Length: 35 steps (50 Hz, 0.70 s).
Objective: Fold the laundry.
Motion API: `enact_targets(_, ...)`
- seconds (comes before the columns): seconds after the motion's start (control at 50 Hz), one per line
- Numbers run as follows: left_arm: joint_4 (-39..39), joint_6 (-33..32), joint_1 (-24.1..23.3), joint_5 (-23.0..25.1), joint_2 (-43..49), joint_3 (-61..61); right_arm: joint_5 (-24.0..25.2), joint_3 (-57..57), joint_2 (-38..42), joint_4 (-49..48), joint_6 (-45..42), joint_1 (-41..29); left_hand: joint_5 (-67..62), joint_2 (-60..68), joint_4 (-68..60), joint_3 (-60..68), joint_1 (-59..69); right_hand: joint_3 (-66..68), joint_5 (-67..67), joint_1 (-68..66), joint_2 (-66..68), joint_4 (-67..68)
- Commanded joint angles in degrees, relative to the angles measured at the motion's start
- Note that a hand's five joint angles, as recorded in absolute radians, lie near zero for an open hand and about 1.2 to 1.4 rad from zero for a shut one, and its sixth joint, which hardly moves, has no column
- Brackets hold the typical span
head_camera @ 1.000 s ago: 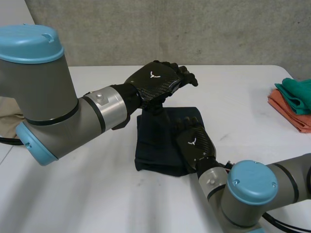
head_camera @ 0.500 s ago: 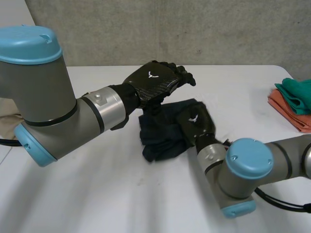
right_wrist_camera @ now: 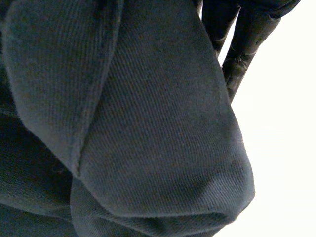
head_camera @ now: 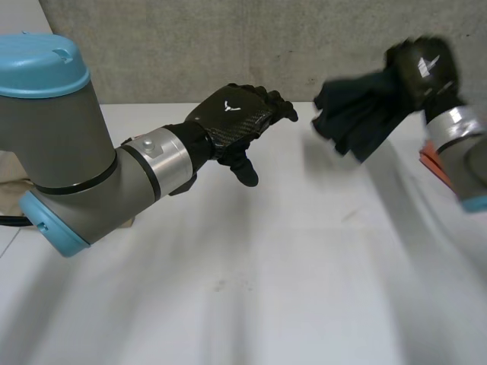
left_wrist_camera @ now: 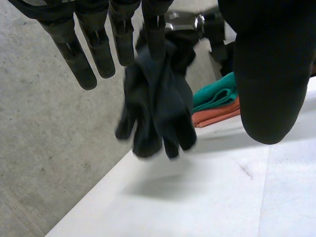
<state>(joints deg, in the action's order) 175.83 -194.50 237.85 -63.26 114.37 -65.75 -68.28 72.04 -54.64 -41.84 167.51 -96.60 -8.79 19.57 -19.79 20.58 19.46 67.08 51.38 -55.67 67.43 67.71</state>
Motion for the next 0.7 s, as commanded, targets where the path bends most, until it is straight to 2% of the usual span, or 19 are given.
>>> enact_targets(0.02, 0.48, -0.17, -0.1, -0.02, -0.12, 0.0, 2.8, -11.21, 1.9, -1.84, 10.82, 9.4, -3.7, 2.92, -2.7, 1.91, 3.03, 12.92, 18.62, -24.33, 12.57, 12.29)
enact_targets(0.12, 0.48, -0.18, -0.1, -0.11, -0.38, 0.0, 6.49, -15.87, 5.85, -4.83, 15.82, 15.9, -3.87, 3.09, -2.87, 2.08, 3.2, 12.92, 18.62, -24.33, 12.57, 12.29)
enact_targets(0.22, 0.4, -0.18, -0.1, -0.19, -0.73, -0.17, 10.35, -19.3, 13.93, -9.12, 23.2, 22.22, -3.87, 3.09, -2.87, 2.08, 3.2, 12.92, 18.62, -24.33, 12.57, 12.29)
enact_targets(0.38, 0.48, -0.53, -0.1, -2.12, -0.82, -1.67, 17.37, -19.04, 25.71, -18.28, 26.82, 29.79, -4.04, 3.26, -3.04, 2.25, 3.37, 12.92, 18.62, -24.33, 12.57, 12.29)
enact_targets(0.54, 0.48, -0.61, -0.54, -3.71, -0.91, -2.54, 24.59, -16.15, 28.8, -19.24, 26.21, 35.94, -4.21, 3.43, -3.21, 2.42, 3.53, 12.92, 18.62, -24.33, 12.57, 12.29)
enact_targets(0.62, 0.39, -0.61, -0.54, -3.8, -1.26, -2.63, 26.96, -15.26, 28.54, -19.77, 26.12, 36.57, -4.38, 3.6, -3.38, 2.59, 3.7, 12.92, 18.62, -24.33, 12.57, 12.29)
enact_targets(0.7, 0.39, -0.61, -0.54, -3.89, -1.52, -2.63, 27.32, -15.26, 28.98, -20.91, 26.03, 36.74, -4.38, 3.6, -3.38, 2.59, 3.7, 12.92, 18.62, -24.33, 12.57, 12.29)
